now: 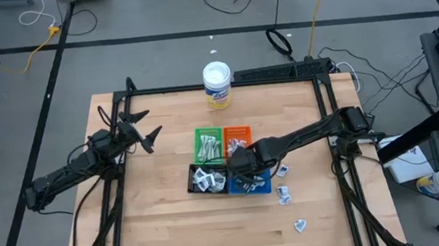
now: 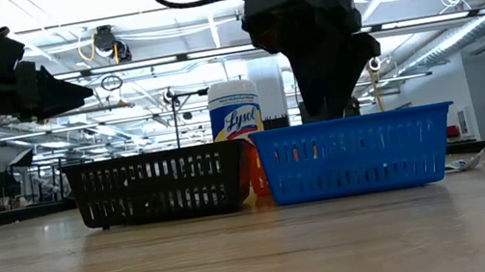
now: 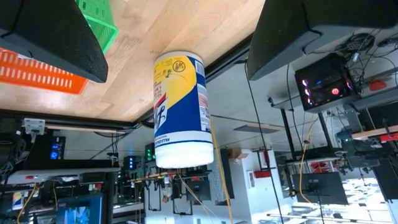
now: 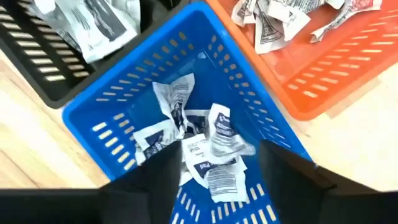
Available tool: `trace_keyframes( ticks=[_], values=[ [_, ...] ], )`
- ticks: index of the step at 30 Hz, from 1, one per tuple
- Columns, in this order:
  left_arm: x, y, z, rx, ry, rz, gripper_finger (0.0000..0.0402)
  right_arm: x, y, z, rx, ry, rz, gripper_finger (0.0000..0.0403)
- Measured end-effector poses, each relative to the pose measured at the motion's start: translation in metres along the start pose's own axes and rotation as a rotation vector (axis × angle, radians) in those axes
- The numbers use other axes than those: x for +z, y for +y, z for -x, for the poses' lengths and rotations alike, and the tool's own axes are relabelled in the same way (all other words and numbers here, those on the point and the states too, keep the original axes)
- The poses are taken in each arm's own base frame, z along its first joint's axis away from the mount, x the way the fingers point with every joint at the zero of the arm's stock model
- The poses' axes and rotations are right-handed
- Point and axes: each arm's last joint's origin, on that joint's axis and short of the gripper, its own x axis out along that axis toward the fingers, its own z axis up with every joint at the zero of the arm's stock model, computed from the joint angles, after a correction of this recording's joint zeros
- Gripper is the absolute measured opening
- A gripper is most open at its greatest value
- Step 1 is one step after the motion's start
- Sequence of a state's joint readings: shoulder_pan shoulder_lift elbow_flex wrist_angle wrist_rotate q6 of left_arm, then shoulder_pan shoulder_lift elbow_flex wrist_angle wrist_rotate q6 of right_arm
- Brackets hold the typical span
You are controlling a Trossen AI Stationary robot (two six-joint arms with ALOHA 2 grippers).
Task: Pick & Place First Aid Supplies
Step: Put the alcohol pad into the blue bin
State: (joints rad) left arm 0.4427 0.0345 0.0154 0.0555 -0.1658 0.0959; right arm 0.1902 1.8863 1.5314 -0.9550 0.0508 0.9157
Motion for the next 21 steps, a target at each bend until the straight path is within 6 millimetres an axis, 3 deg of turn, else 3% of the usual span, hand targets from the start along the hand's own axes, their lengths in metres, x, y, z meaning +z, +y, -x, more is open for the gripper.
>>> trace_keyframes(
  ticks=[5,11,21],
  values=[
    [0.0,0.0,0.0,0.0,0.0,0.0,0.0392,-0.001,-0.001,0.007,0.014,-0.009,-0.036,0.0244],
    [0.0,0.0,0.0,0.0,0.0,0.0,0.0392,-0.003,-0.004,0.007,0.009,-0.004,-0.059,0.0252],
    [0.0,0.0,0.0,0.001,-0.001,0.0,0.0392,-0.032,-0.043,0.02,-0.006,0.004,-0.201,0.0245]
  ],
)
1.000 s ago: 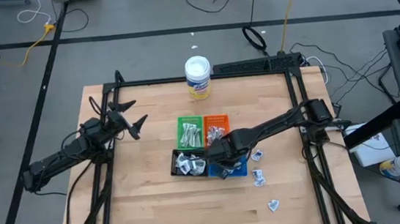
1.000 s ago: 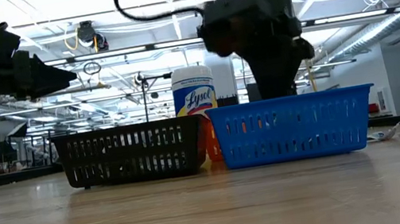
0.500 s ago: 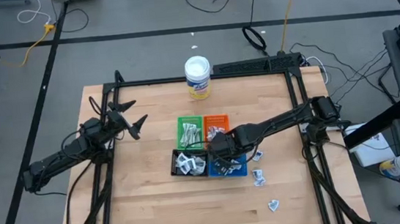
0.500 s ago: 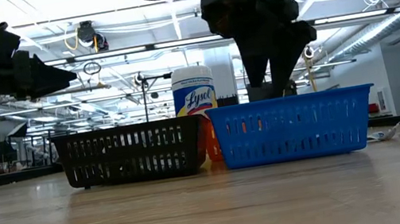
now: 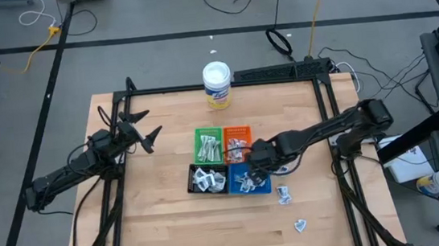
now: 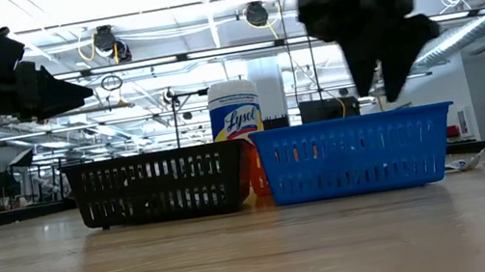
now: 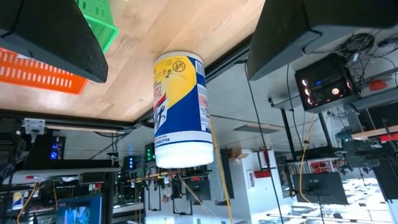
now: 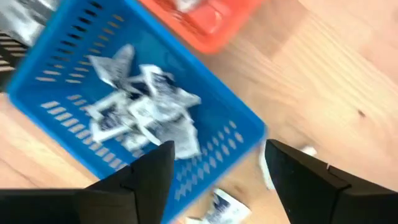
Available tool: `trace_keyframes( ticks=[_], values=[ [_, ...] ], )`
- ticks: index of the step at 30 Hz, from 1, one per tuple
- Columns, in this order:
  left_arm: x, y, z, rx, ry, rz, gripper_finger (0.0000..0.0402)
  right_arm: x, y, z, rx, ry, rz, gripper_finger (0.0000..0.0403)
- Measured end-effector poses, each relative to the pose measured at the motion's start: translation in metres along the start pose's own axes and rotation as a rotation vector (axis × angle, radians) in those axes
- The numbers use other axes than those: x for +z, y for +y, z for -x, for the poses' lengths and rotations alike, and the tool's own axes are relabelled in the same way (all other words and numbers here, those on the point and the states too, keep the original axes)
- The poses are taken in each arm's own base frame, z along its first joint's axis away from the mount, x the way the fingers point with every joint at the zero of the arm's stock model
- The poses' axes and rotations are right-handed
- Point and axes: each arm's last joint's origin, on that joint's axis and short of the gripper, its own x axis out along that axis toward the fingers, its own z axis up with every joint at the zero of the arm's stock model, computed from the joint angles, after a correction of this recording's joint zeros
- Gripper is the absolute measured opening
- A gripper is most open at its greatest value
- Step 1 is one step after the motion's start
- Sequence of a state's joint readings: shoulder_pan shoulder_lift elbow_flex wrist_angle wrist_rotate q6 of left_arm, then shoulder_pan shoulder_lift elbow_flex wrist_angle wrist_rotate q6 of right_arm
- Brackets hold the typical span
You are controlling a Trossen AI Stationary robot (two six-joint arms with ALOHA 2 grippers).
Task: Pick & Place First Aid Supplies
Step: Put the alcohol pad into the blue bin
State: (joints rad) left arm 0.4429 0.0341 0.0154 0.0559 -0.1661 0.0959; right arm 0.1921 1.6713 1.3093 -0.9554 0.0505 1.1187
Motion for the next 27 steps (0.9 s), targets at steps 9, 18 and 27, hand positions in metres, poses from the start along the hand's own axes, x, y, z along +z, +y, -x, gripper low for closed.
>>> trace_keyframes(
  ticks=[9,18,27],
  values=[
    [0.0,0.0,0.0,0.0,0.0,0.0,0.0392,-0.019,-0.041,0.009,0.003,0.0,-0.074,0.0243],
    [0.0,0.0,0.0,0.0,0.0,0.0,0.0392,-0.037,-0.062,-0.017,-0.05,0.056,-0.052,0.0242],
    [0.0,0.0,0.0,0.0,0.0,0.0,0.0392,-0.045,-0.072,-0.043,-0.028,0.048,0.011,0.0242]
  ],
)
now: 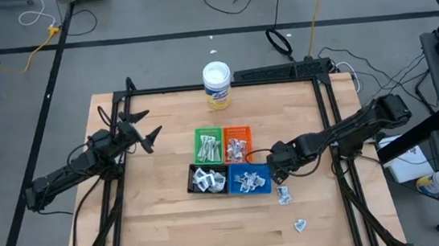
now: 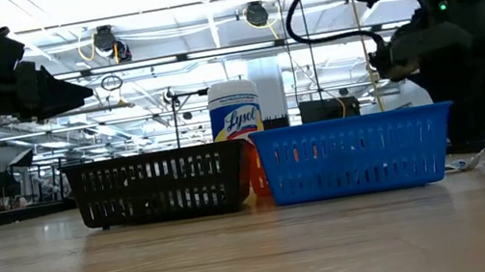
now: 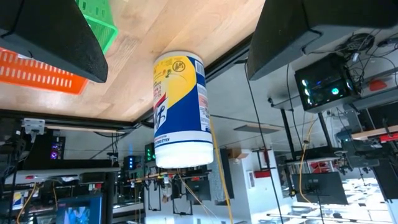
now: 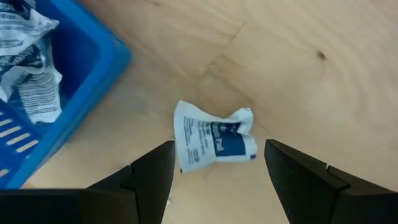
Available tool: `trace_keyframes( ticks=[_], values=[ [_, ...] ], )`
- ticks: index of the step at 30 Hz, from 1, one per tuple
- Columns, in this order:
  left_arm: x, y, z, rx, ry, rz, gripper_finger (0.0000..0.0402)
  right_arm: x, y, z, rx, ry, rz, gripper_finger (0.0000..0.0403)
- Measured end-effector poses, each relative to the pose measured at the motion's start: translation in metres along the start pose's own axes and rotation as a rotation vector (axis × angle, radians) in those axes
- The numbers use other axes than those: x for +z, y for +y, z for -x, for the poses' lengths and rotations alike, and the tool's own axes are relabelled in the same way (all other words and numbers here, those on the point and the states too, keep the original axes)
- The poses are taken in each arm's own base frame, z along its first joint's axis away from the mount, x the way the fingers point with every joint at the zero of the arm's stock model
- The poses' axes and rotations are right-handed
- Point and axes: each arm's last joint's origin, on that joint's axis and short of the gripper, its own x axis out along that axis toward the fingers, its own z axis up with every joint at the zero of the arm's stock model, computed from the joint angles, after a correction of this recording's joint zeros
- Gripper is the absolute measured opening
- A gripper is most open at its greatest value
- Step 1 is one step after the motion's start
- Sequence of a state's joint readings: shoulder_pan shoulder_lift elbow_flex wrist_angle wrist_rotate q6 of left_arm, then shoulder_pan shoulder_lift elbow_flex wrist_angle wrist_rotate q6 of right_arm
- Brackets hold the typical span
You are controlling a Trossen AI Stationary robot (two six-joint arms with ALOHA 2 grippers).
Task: Pick & Place First Aid Supplies
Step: Put the alcohol pad into the blue bin
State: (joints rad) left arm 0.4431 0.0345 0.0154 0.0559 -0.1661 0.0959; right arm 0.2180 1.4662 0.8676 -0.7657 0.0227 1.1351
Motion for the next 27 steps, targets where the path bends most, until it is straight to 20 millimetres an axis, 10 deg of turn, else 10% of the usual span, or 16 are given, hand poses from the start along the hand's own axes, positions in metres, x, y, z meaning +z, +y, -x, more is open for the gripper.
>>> trace_keyframes(
  ticks=[12,27],
  values=[
    [0.0,0.0,0.0,0.0,0.0,0.0,0.0392,-0.006,-0.013,-0.024,0.021,-0.008,0.001,0.0226],
    [0.0,0.0,0.0,0.0,0.0,0.0,0.0392,-0.008,-0.016,-0.028,0.037,0.009,0.03,0.0008]
  ],
)
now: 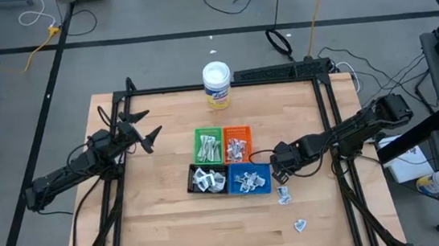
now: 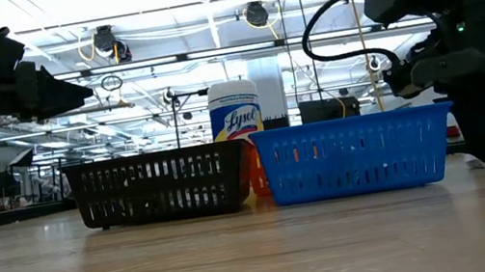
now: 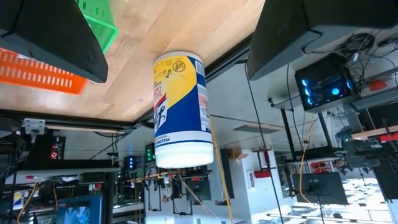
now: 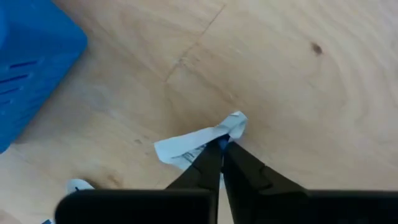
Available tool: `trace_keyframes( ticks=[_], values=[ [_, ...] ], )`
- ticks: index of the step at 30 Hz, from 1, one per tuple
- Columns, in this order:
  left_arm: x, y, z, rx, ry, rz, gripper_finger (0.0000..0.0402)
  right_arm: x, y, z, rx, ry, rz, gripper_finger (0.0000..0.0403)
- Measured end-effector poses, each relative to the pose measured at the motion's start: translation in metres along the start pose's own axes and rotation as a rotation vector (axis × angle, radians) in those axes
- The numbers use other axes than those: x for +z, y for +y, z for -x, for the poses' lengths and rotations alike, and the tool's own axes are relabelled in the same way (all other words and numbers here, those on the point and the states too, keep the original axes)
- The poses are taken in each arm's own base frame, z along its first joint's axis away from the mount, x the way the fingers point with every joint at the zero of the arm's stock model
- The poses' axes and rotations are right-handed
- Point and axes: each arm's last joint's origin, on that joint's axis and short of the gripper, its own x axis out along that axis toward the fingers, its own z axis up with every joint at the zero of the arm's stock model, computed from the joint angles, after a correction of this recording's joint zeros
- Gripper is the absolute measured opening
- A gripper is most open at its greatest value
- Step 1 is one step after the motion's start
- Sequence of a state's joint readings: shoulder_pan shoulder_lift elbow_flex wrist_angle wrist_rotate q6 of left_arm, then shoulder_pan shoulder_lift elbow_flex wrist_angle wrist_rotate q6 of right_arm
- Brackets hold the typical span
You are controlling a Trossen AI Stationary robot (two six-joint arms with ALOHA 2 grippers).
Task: Pick & Place First Aid Supplies
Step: Put the alcohol pad into the blue bin
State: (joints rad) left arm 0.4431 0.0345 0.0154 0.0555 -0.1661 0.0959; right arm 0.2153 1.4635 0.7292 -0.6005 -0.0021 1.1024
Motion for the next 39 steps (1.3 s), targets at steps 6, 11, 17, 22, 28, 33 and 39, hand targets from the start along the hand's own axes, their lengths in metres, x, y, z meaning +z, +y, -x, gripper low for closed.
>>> trace_keyframes(
  ticks=[6,11,17,22,28,33,39],
  values=[
    [0.0,0.0,0.0,0.0,-0.001,0.0,0.0392,-0.001,0.001,0.014,-0.026,0.042,-0.004,0.0002],
    [0.0,0.0,0.0,0.0,0.0,0.0,0.0392,0.002,0.007,0.039,-0.05,0.097,-0.006,0.0002],
    [0.0,0.0,0.0,0.0,0.0,0.0,0.0392,0.007,0.019,0.067,-0.054,0.119,-0.008,0.0001],
    [0.0,0.0,0.0,0.0,0.0,0.0,0.0392,0.01,0.025,0.087,-0.058,0.118,-0.036,0.0001],
    [0.0,0.0,0.0,0.0,0.0,0.0,0.0392,0.015,0.036,0.098,-0.059,0.116,-0.091,0.0001],
    [0.0,0.0,0.0,0.0,-0.001,0.0,0.0392,0.028,0.067,0.091,-0.071,0.124,-0.042,0.0],
    [0.0,0.0,0.0,0.0,0.0,0.0,0.0392,0.048,0.106,0.089,-0.039,0.109,0.019,0.0]
  ],
)
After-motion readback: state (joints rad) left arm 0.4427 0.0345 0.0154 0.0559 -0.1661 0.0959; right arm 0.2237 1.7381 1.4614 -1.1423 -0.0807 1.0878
